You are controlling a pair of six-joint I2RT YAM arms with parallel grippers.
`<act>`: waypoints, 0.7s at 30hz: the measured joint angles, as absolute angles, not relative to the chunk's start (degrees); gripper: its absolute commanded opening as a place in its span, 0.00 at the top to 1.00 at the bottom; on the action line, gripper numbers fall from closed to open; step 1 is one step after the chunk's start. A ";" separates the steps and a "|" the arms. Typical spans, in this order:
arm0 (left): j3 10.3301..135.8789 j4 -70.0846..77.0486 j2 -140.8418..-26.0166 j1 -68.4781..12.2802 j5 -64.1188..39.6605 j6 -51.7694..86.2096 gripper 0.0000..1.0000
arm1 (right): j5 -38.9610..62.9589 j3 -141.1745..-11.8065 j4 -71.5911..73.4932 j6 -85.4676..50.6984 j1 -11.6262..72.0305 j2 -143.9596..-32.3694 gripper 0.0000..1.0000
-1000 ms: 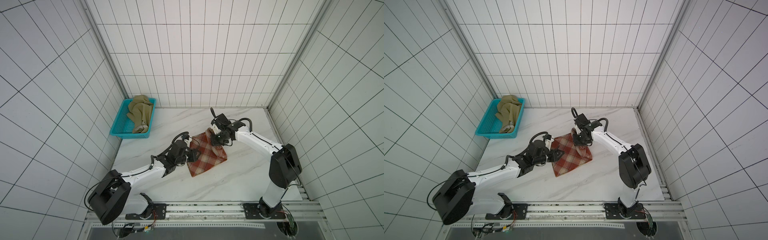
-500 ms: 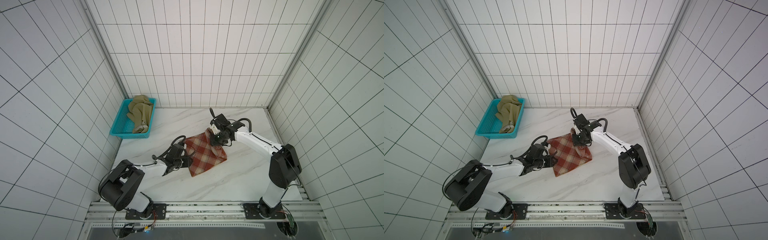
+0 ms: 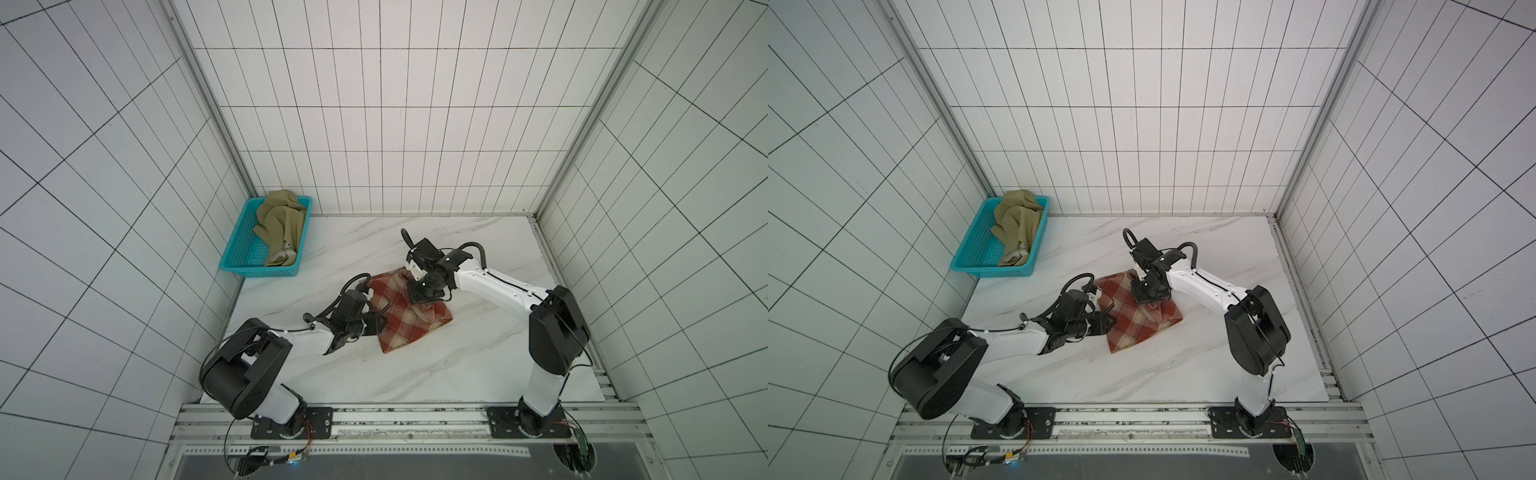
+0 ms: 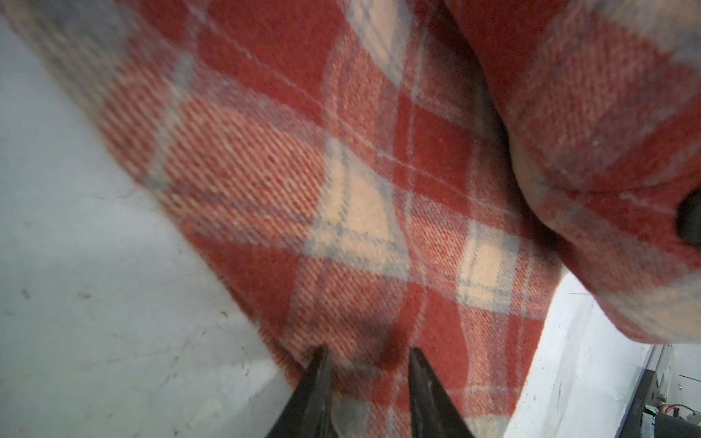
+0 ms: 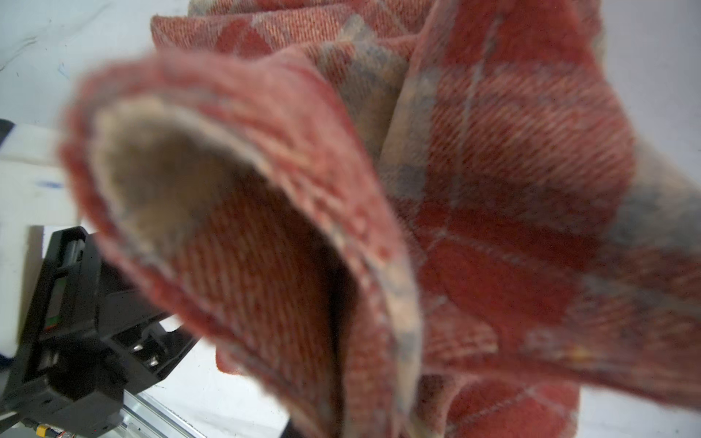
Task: Fold and stack skirts
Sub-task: Fold the skirt at the center of the table.
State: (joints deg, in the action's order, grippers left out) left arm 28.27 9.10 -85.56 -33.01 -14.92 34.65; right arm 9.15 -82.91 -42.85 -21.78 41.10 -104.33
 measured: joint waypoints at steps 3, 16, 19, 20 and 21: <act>28.03 9.58 -85.56 -33.01 -14.92 34.54 0.65 | 9.72 -83.09 -42.83 -22.31 41.56 -104.53 1.00; 27.03 11.05 -85.23 -33.47 -14.41 34.41 0.65 | 13.98 -84.27 -40.86 -24.99 42.06 -104.84 1.00; 26.63 11.46 -84.99 -33.74 -14.09 34.44 0.65 | 15.49 -84.27 -39.44 -25.96 42.06 -105.75 1.00; 26.39 11.53 -84.77 -33.78 -14.02 34.44 0.65 | 15.94 -84.27 -38.89 -26.37 42.06 -106.13 1.00; 26.17 11.53 -84.49 -33.85 -14.00 34.46 0.65 | 16.34 -84.27 -38.35 -26.79 42.06 -106.48 1.00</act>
